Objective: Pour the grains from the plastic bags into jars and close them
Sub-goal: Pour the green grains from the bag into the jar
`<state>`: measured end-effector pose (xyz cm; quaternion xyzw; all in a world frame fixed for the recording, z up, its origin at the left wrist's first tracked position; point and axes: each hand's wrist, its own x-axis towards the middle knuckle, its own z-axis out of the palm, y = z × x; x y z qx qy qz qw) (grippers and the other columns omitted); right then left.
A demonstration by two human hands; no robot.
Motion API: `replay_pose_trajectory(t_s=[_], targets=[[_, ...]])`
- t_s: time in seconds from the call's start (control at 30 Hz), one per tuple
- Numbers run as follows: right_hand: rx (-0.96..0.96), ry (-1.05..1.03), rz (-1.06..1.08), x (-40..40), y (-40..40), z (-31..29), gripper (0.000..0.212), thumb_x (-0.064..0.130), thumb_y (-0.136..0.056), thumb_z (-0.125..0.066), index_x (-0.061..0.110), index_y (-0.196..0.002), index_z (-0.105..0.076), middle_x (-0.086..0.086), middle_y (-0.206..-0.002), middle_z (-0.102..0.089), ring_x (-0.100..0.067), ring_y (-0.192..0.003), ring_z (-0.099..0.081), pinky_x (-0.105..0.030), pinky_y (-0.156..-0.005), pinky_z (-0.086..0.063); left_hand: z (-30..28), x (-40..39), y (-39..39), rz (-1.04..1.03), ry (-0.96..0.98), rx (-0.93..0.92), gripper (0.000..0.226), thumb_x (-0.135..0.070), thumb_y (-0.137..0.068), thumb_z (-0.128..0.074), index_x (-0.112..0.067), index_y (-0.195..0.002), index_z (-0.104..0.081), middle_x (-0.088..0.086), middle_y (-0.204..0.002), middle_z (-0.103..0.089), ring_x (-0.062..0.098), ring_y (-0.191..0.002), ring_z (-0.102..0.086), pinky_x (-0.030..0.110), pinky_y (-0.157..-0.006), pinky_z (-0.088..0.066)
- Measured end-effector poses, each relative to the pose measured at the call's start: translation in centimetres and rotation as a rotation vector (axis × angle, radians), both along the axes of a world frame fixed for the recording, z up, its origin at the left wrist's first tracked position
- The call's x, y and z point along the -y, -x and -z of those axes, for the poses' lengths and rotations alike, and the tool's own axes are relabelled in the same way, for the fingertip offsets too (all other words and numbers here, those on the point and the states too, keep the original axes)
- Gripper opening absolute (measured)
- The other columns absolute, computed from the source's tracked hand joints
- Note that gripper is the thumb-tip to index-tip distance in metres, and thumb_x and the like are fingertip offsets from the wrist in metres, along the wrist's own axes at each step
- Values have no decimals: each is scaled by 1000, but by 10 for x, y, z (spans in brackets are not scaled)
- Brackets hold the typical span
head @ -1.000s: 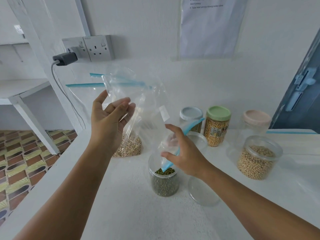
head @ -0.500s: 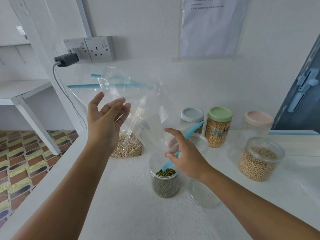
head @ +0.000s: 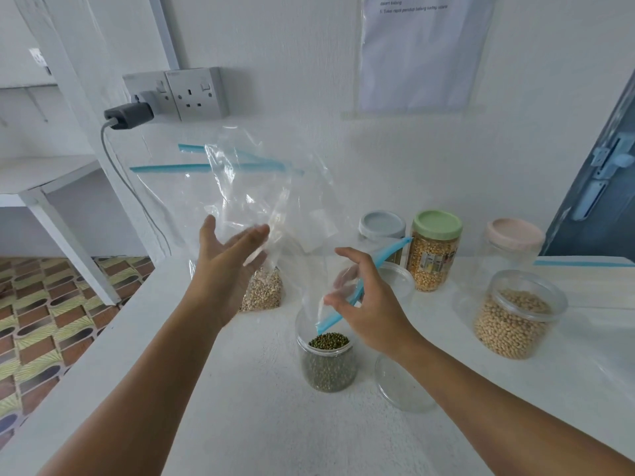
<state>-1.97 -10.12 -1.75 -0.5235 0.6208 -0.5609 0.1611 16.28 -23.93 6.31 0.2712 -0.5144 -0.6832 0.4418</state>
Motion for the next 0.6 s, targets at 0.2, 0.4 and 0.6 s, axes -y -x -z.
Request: replay_pose_trajectory(t_s=[0.2, 0.4, 0.6], targets=[[49, 44, 3, 5, -4, -4, 71, 19, -90, -81, 45, -142, -42, 16, -101, -57, -15, -102, -66, -33, -91, -59, 34, -22, -5, 259, 82, 509, 119, -34, -79, -89, -23, -164, -7, 3, -118, -77, 19, -122, -66, 54, -122, -31], [37, 2, -22, 3, -2, 0, 75, 23, -90, -81, 47, -146, -36, 8, -111, -59, -14, -109, -65, -37, -98, -57, 43, -30, 3, 259, 172, 471, 88, -2, -85, -82, -18, -154, -30, 12, -93, -79, 22, -98, -77, 31, -92, -55], [-23, -49, -29, 1, 3, 3, 82, 28, -87, -83, 50, -146, -32, 14, -118, -57, -10, -114, -63, -27, -100, -54, 57, -30, 11, 172, 336, 505, 70, -12, -82, -87, -22, -135, -43, 2, -79, -73, 14, -79, -73, 28, -78, -57]])
